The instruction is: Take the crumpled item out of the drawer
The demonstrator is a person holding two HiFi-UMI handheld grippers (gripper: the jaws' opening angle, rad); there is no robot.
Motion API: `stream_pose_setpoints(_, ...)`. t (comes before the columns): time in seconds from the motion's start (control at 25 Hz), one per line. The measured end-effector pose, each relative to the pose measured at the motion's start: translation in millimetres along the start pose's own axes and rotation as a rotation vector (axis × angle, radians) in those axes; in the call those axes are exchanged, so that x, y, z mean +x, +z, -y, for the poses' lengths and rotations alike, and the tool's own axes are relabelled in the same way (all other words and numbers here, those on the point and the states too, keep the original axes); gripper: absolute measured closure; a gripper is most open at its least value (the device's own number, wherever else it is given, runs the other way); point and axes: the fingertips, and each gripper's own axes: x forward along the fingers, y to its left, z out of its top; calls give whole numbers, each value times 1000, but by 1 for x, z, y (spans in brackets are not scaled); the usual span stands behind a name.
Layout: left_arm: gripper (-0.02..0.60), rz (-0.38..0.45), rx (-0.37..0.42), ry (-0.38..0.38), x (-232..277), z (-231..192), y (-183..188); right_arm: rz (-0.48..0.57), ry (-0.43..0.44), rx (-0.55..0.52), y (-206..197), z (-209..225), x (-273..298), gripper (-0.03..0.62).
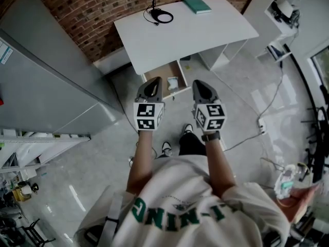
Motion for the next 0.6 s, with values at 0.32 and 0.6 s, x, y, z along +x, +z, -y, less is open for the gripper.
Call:
stream_pose_setpoints(0.32,581,-69,-18,-14,67,-2,-33,-42,35,22,-16,33,57,588)
stream_pose_setpoints(0.6,581,-185,-43,-30,131,-5,-71,-109,56,45,-32,64,106,588)
